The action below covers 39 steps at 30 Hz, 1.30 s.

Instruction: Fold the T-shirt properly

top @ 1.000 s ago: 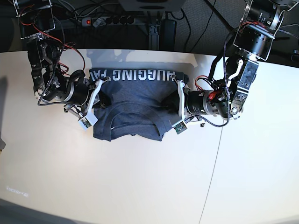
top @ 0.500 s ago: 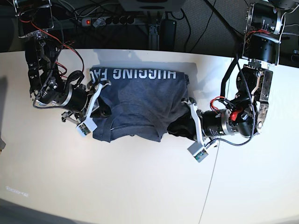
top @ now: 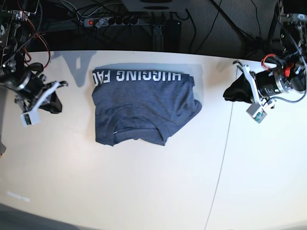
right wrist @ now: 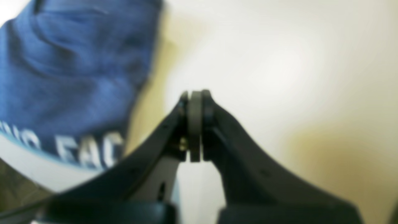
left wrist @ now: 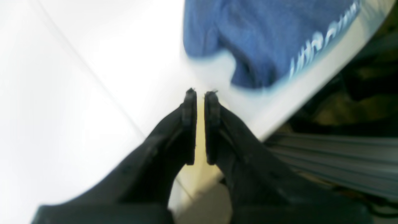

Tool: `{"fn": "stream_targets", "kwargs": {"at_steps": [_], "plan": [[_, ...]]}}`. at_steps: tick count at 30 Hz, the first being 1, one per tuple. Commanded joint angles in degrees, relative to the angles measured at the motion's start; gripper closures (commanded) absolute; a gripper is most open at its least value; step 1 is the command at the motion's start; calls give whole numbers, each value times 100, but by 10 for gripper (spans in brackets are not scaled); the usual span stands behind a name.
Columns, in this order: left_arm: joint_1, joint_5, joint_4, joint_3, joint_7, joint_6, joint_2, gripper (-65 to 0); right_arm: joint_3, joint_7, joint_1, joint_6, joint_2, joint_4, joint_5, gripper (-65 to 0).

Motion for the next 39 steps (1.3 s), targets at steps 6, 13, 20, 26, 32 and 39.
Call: {"fn": "stream_targets", "kwargs": {"at_steps": [6, 13, 20, 26, 32, 39], "plan": [[1580, -166, 317, -815, -76, 5, 61, -53, 1108, -179, -1300, 367, 63, 90, 420, 0], [2802, 538, 267, -1139, -540, 5, 669, -54, 1620, -192, -2833, 365, 13, 79, 450, 0], [3021, 2055, -1106, -1108, -1982, 5, 1132, -54, 1545, -42, -3622, 348, -446, -675, 455, 0], [1659, 3453, -3998, -319, -3128, 5, 1123, -54, 776, 240, -2931, 343, -455, -2743, 131, 0], [-284, 4299, -7145, 1725, -4048, 1139, 1132, -53, -407, 385, -1644, 238, -584, -4909, -461, 0], [-1628, 4186, -9075, 3858, -4299, 2337, 1394, -45, -686, 129, -376, 229, -1239, -6124, -1158, 0]]}}
